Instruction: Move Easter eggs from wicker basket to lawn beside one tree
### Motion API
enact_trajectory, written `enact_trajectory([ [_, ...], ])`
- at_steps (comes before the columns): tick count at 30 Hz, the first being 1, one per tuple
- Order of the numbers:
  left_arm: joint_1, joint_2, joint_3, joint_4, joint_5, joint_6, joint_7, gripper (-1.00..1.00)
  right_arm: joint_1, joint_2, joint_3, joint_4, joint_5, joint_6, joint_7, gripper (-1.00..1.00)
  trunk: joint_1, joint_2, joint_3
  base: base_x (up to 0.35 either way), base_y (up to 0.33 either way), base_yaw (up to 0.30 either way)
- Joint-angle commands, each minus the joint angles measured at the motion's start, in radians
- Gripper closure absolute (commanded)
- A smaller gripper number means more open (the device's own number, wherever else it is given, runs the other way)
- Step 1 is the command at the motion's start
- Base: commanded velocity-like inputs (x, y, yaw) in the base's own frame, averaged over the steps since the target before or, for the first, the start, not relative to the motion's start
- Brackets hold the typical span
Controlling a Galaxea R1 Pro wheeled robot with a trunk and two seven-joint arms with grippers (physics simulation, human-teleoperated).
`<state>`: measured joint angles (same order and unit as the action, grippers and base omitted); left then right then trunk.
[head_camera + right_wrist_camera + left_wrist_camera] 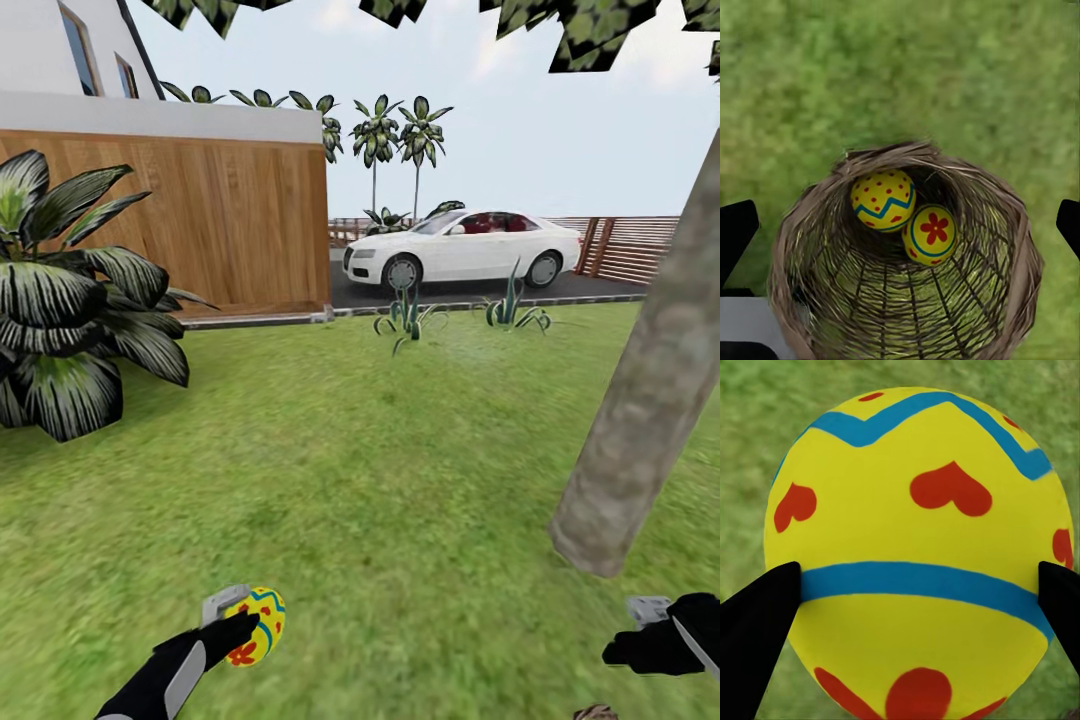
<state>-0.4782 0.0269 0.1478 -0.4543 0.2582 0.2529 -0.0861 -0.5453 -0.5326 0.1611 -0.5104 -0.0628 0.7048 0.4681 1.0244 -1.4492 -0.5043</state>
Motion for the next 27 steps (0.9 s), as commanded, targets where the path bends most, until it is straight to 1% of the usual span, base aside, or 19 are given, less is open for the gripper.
enact_trajectory([
  [1,0.0,0.0,0.006,-0.001,0.006,-0.029,-0.004,1.0,-0.001,0.0,0.006,-0.002,-0.006,0.005,-0.001,-1.0,0.001,-0.001,-0.001,0.274,0.211,0.0],
  [8,0.0,0.001,0.006,-0.002,0.006,-0.029,-0.005,1.0,-0.001,0.002,0.008,-0.002,-0.002,0.004,-0.001,-1.0,0.001,-0.001,-0.001,0.28,0.209,0.0],
  [11,0.0,-0.001,0.004,-0.001,0.007,-0.033,-0.005,1.0,-0.001,0.001,0.006,-0.005,-0.003,0.004,0.002,-1.0,0.001,-0.001,-0.001,0.128,0.065,-0.082],
  [14,0.0,-0.002,0.004,-0.001,0.007,-0.033,-0.004,1.0,-0.001,-0.006,0.003,-0.01,-0.013,0.005,0.008,-1.0,0.001,-0.001,0.001,0.013,0.007,-0.265],
  [18,0.0,-0.002,0.004,-0.001,0.007,-0.034,-0.004,1.0,-0.001,-0.01,0.002,-0.01,-0.014,0.008,0.009,-1.0,0.001,-0.001,0.003,0.001,0.0,-0.291],
  [20,0.0,-0.003,0.004,-0.001,0.007,-0.034,-0.004,1.0,-0.001,-0.009,-0.017,-0.01,-0.014,0.009,0.009,-1.0,0.001,-0.001,0.004,0.0,0.0,-0.292],
  [22,0.0,-0.004,0.004,-0.001,0.007,-0.034,-0.004,1.0,-0.001,-0.009,-0.029,-0.01,-0.014,0.01,0.009,-1.0,0.001,-0.001,0.005,0.0,0.0,-0.293],
  [27,0.0,-0.004,0.004,-0.001,0.006,-0.034,-0.004,1.0,-0.001,-0.012,-0.032,-0.01,-0.014,0.012,0.009,-1.0,0.001,-0.001,0.008,0.0,0.0,-0.293],
])
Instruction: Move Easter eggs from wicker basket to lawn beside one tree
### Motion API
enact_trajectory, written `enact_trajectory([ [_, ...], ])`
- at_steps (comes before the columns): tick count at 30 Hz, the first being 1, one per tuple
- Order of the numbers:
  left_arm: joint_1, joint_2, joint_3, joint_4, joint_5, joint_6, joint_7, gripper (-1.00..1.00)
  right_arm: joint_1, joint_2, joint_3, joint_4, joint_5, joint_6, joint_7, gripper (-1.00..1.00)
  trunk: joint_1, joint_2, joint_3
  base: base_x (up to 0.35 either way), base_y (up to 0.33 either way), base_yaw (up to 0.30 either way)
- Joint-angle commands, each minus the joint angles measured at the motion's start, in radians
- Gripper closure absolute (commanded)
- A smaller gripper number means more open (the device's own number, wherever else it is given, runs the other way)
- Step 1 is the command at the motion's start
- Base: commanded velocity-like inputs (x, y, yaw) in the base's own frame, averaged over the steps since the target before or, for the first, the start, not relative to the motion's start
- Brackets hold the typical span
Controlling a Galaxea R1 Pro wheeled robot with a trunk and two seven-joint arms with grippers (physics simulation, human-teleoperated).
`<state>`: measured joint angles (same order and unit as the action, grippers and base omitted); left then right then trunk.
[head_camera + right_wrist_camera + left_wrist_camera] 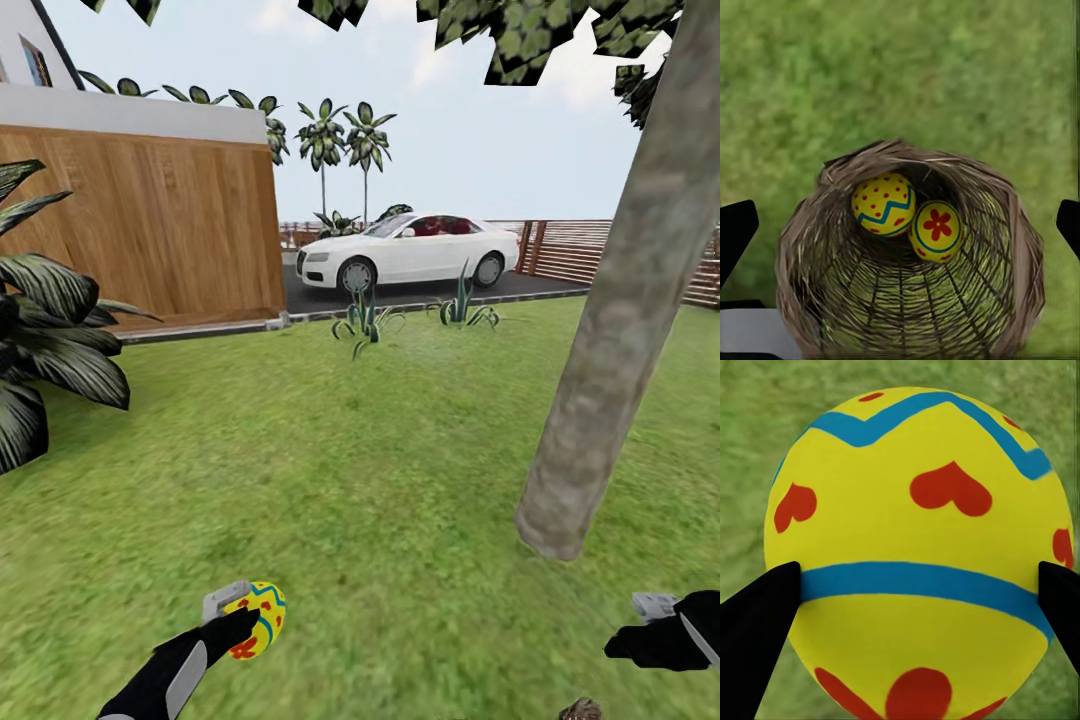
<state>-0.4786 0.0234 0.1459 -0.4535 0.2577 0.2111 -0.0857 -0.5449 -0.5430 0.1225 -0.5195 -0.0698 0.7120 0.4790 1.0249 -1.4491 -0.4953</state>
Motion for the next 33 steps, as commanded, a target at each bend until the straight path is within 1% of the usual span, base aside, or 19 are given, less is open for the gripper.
enact_trajectory([
  [1,0.0,-0.001,0.005,-0.001,0.006,0.008,-0.005,1.0,-0.001,0.0,0.007,-0.001,-0.007,0.004,-0.001,-1.0,0.0,-0.001,-0.001,0.0,0.0,-0.293],
  [6,0.0,-0.003,0.004,0.01,0.007,0.007,-0.005,1.0,-0.001,0.0,0.008,-0.001,-0.007,0.006,-0.002,-1.0,0.0,-0.001,0.002,0.002,0.004,-0.293],
  [10,0.0,-0.003,0.005,0.012,0.007,0.007,-0.004,1.0,-0.001,0.002,0.009,-0.001,-0.004,0.008,-0.003,-1.0,0.0,-0.001,0.004,0.194,0.193,-0.246],
  [22,0.0,0.001,0.006,0.012,0.008,0.007,-0.005,1.0,-0.001,0.005,0.007,-0.001,-0.006,0.009,-0.002,-1.0,0.0,-0.001,0.004,0.227,0.261,-0.014],
  [25,0.0,0.001,0.006,0.012,0.007,0.007,-0.005,1.0,-0.001,0.003,0.006,-0.001,-0.008,0.01,0.0,-1.0,0.0,-0.001,0.006,0.164,0.171,-0.264],
  [33,0.0,-0.001,0.004,0.013,0.008,0.005,-0.005,1.0,-0.001,0.0,0.006,-0.001,-0.008,0.011,0.0,-1.0,0.0,-0.001,0.01,0.007,0.007,-0.296],
])
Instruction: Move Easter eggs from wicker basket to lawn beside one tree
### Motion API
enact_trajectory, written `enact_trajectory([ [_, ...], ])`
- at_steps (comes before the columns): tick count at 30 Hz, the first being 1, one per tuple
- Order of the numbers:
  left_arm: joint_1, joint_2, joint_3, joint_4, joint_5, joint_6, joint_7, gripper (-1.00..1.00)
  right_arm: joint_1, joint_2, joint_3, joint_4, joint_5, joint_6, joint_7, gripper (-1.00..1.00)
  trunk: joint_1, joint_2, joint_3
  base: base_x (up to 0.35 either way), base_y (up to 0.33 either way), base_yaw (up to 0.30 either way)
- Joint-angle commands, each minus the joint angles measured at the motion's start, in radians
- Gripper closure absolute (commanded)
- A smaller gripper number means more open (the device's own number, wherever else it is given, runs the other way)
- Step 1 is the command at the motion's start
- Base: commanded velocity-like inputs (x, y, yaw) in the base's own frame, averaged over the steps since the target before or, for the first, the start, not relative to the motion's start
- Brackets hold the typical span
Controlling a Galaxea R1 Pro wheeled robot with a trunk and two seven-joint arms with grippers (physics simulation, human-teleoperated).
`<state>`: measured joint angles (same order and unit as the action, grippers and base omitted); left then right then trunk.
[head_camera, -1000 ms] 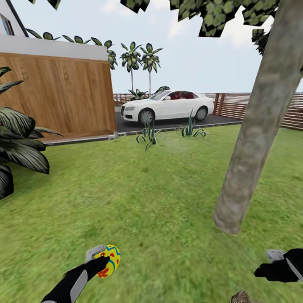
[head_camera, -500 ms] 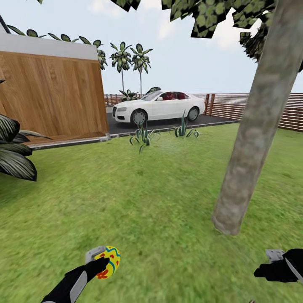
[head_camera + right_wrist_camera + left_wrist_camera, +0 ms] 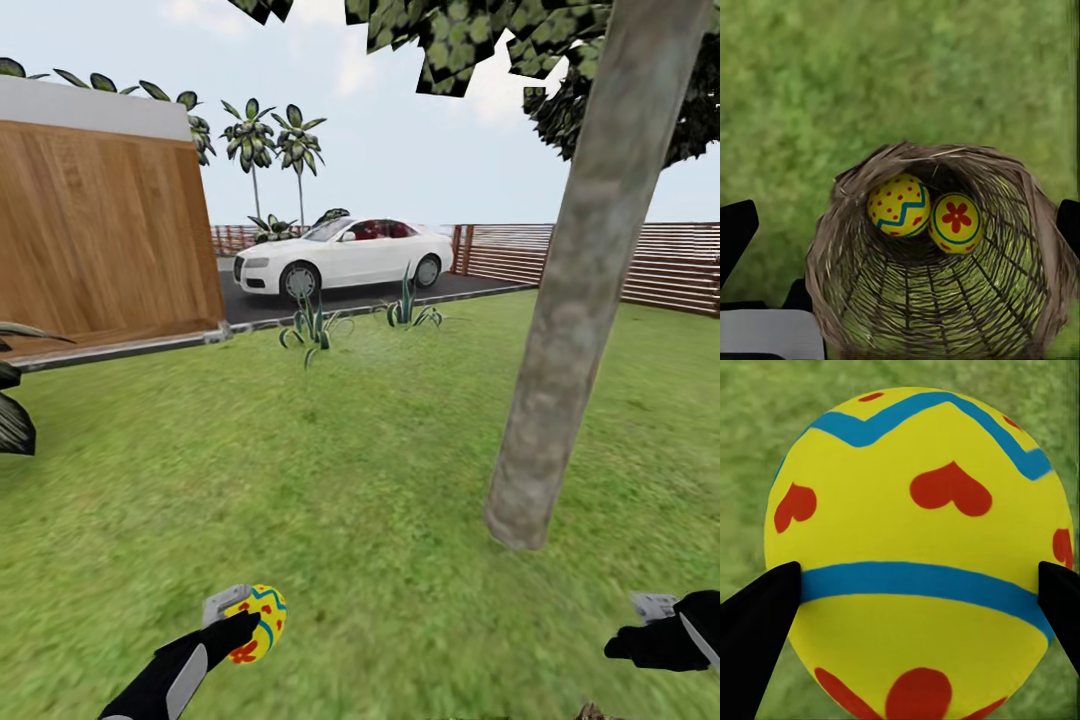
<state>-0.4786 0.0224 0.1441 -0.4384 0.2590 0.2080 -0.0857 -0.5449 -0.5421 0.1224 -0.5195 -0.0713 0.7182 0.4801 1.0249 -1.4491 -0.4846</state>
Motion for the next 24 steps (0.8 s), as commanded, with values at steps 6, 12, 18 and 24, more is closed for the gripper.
enact_trajectory([
  [6,0.0,-0.001,0.007,-0.003,0.006,0.01,-0.005,1.0,-0.001,0.004,0.006,-0.001,-0.003,0.006,-0.003,-1.0,0.0,-0.001,0.001,0.123,0.209,-0.193],
  [12,0.0,-0.001,0.007,-0.003,0.006,0.009,-0.004,1.0,-0.001,0.004,0.006,0.0,-0.005,0.005,-0.003,-1.0,0.0,-0.001,0.001,0.176,0.293,-0.005],
  [18,0.0,-0.002,0.006,-0.002,0.005,0.009,-0.005,1.0,-0.001,-0.001,-0.021,0.0,-0.007,0.004,-0.002,-1.0,0.0,-0.001,0.004,0.201,0.29,-0.178],
  [24,0.0,-0.002,0.006,-0.001,0.005,0.007,-0.005,1.0,-0.001,-0.001,-0.023,-0.001,-0.007,0.005,-0.002,-1.0,0.0,-0.001,0.009,0.043,0.055,-0.269],
])
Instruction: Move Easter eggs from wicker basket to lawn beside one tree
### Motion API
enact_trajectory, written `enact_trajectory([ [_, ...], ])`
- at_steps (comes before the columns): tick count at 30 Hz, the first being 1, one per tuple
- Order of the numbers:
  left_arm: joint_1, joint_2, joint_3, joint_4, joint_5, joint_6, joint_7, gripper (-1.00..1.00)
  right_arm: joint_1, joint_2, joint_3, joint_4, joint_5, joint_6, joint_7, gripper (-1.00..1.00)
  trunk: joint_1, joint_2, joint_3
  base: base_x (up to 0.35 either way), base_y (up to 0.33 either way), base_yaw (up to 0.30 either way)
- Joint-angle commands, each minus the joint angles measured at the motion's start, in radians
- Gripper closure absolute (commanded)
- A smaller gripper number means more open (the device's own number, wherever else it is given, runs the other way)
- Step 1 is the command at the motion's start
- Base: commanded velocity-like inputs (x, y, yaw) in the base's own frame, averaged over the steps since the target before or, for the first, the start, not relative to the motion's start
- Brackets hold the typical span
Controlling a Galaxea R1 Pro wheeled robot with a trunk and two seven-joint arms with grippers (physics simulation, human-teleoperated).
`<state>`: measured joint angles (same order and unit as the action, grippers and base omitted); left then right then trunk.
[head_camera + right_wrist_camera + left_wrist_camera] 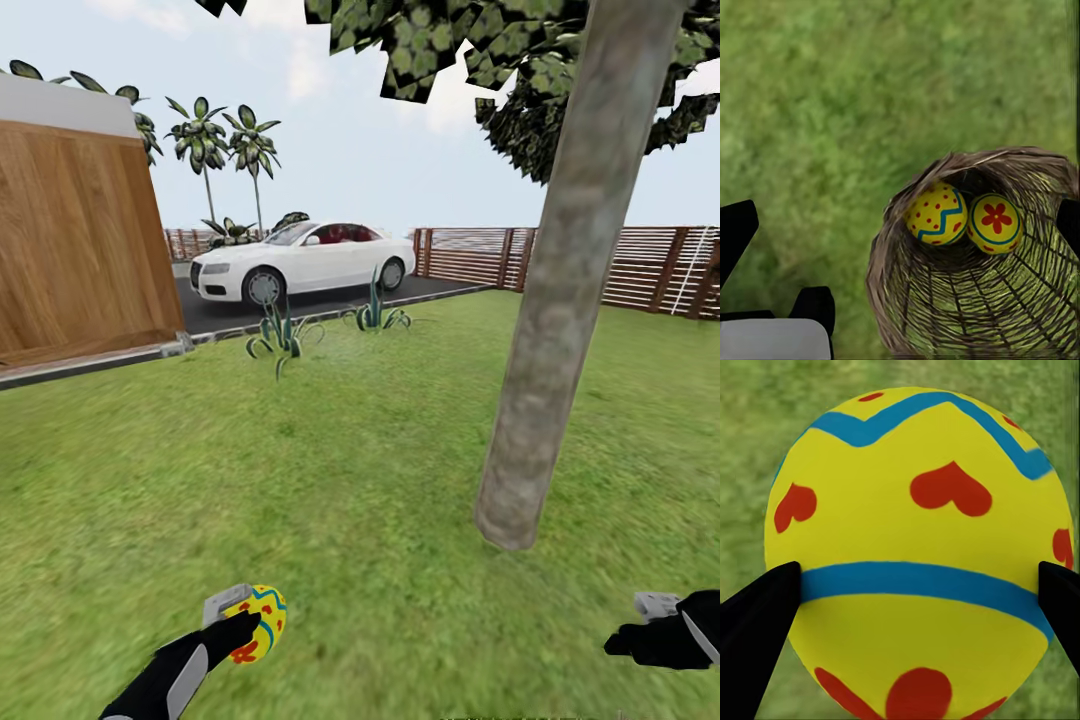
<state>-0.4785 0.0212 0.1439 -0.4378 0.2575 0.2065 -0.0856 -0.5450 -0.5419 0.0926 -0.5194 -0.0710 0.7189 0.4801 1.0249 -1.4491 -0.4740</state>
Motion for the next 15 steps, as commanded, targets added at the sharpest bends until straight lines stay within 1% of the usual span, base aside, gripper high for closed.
enact_trajectory([
  [1,0.0,-0.001,0.005,-0.001,0.006,0.008,-0.005,1.0,-0.001,-0.001,0.007,-0.001,-0.007,0.004,-0.002,-1.0,0.0,-0.001,0.0,0.001,0.001,-0.272],
  [5,0.0,-0.003,0.005,0.017,0.008,0.007,-0.005,1.0,-0.001,-0.001,0.007,-0.001,-0.007,0.005,-0.002,-1.0,0.0,-0.001,0.003,0.0,0.0,-0.272],
  [15,0.0,-0.004,0.003,0.024,0.003,0.007,-0.005,1.0,-0.001,-0.002,0.007,-0.001,-0.007,0.005,-0.002,-1.0,0.0,-0.001,0.011,0.0,0.0,-0.272],
])
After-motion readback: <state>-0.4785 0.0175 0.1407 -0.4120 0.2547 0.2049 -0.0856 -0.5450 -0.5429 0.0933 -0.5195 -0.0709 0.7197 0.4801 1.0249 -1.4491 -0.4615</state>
